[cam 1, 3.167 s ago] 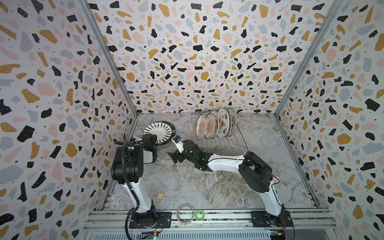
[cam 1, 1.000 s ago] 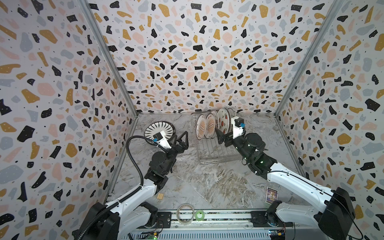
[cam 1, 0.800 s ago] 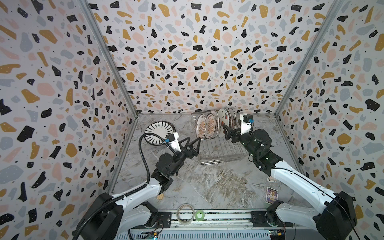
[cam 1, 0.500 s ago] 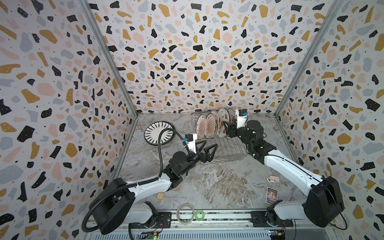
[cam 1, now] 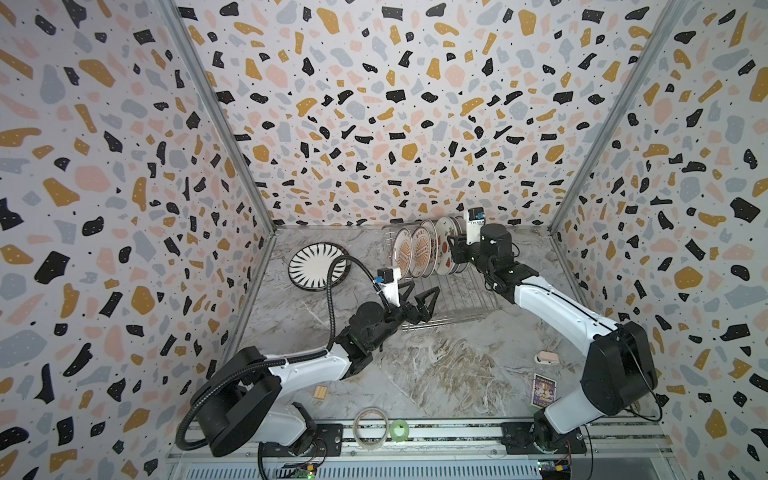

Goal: Unload the plates from the dish rack
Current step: 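Reach the right gripper to the watermelon plate in the rack while the left withdraws, then close the right gripper on the watermelon plate's top rim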

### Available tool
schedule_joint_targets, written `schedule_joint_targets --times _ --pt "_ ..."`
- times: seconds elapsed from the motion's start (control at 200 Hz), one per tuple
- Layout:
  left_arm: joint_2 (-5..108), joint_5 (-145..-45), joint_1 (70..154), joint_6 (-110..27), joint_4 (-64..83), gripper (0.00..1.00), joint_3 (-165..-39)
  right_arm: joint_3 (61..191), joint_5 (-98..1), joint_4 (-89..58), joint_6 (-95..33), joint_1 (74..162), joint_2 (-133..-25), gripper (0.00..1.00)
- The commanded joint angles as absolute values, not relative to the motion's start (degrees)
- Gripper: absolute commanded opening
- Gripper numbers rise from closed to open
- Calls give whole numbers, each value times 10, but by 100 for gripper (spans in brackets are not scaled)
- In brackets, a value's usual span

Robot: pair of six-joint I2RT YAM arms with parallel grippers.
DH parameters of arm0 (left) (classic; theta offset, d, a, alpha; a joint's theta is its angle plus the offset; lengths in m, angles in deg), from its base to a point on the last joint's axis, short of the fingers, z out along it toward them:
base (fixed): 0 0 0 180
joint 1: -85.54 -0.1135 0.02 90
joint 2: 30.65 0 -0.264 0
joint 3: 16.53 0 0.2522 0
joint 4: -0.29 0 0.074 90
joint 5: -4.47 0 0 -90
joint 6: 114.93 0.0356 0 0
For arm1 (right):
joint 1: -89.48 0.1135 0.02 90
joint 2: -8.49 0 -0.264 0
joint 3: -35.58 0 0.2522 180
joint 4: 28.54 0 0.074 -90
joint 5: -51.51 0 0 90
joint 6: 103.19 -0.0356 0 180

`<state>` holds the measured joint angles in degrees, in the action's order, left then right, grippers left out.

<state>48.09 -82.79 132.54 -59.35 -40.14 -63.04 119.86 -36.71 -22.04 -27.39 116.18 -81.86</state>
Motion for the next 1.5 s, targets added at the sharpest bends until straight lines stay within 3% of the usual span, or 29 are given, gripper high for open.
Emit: schedule_joint_targets --times 0.0,0.511,0.666,1.206,1.497 --pt "481 -799 1328 -576 -410 100 -648 1232 -344 -191 -263 1163 -830 41" --pt "488 -803 1331 -583 -418 100 -645 1273 -294 -164 -256 1158 -896 40" --pt "497 -808 1333 -583 -418 100 -650 1291 -293 -158 -255 1157 -922 34" --pt "515 -800 1333 -603 -443 100 -652 1339 -243 -137 -264 1163 -990 28" --pt "513 -800 1333 -604 -445 100 -647 1358 -236 -133 -271 1163 -1019 30"
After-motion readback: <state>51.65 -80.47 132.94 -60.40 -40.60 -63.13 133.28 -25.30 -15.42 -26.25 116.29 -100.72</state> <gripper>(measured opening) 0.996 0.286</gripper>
